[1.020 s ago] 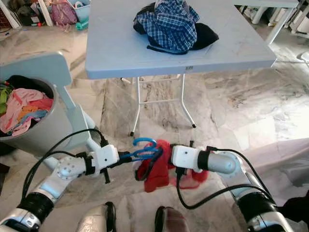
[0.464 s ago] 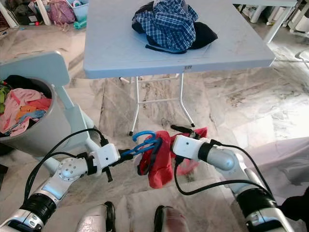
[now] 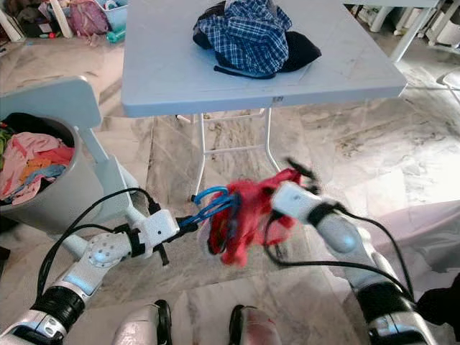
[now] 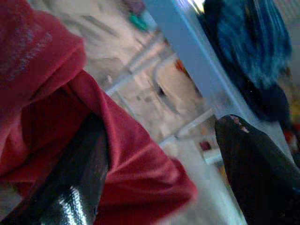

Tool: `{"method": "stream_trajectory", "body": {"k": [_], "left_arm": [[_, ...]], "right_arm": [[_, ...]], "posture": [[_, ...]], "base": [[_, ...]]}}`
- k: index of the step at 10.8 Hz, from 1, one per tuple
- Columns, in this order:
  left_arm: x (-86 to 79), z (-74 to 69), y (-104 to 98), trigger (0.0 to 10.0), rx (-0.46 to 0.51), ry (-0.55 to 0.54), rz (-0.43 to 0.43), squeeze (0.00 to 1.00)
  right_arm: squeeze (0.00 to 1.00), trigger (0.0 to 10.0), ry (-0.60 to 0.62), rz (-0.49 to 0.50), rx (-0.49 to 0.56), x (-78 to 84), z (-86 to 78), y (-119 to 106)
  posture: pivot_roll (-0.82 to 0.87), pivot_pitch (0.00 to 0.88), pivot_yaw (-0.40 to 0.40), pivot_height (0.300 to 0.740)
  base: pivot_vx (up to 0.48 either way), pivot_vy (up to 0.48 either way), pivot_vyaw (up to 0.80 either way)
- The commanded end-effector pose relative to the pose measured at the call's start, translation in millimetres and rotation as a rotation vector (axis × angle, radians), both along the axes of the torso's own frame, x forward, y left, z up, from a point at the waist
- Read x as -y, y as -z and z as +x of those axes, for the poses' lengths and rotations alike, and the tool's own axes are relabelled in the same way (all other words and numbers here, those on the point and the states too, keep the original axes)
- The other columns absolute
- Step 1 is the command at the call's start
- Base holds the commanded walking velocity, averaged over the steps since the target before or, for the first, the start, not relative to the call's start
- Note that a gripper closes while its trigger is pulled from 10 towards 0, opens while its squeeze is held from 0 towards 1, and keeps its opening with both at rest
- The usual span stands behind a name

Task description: Hang hanger

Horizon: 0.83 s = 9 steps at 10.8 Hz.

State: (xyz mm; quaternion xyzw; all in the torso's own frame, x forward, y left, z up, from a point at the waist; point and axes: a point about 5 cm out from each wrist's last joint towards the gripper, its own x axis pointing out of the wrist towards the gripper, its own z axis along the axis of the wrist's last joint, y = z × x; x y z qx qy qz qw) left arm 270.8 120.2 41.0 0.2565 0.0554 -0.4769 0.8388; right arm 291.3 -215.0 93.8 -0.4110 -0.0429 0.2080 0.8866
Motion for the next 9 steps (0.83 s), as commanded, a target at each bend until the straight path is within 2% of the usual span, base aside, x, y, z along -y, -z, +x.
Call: {"method": "stream_trajectory", "body": {"k": [1, 2, 3, 4, 5, 7, 9], "left_arm": [[-0.8, 0.7, 0, 0.0, 0.021, 0.005, 0.021, 0.00], [-1.7, 4.3, -2, 0.0, 0.035, -0.011, 0.022, 0.00], [-0.3, 6.6, -5, 0.0, 0.044, -0.005, 0.021, 0.00], [1.3, 7.4, -6, 0.0, 0.047, 0.003, 0.023, 0.00], [2.5, 7.5, -6, 0.0, 0.049, 0.007, 0.024, 0.00], [9.4, 5.6, -7, 0.0, 0.056, 0.041, 0.010, 0.00], [12.9, 4.9, -9, 0.0, 0.058, 0.060, 0.006, 0.00]], "right_arm": [[0.00, 10.0, 0.102, 0.033, -0.053, 16.7, -5.4, 10], [0.00, 10.0, 0.131, -0.002, -0.172, 26.4, -17.8, 31], [0.00, 10.0, 0.119, 0.024, -0.372, 33.9, -36.1, 55], [0.00, 10.0, 0.082, 0.034, -0.456, 32.7, -44.1, 63], [0.00, 10.0, 0.046, 0.027, -0.493, 29.9, -47.9, 65], [0.00, 10.0, 0.064, 0.175, -0.556, 13.4, -43.2, 71], [0.00, 10.0, 0.129, 0.421, -0.560, -9.9, -29.1, 70]], "posture": [[-0.05, 0.178, -0.033, 0.740], [-0.06, 0.178, -0.033, 0.740], [-0.06, 0.178, -0.033, 0.740], [-0.06, 0.173, -0.030, 0.740], [-0.06, 0.173, -0.030, 0.740], [-0.06, 0.174, -0.027, 0.740], [-0.05, 0.170, -0.025, 0.740]], "base": [[0.000, 0.000, 0.00], [0.000, 0.000, 0.00], [0.000, 0.000, 0.00], [0.000, 0.000, 0.00], [0.000, 0.000, 0.00], [0.000, 0.000, 0.00], [0.000, 0.000, 0.00]]}}
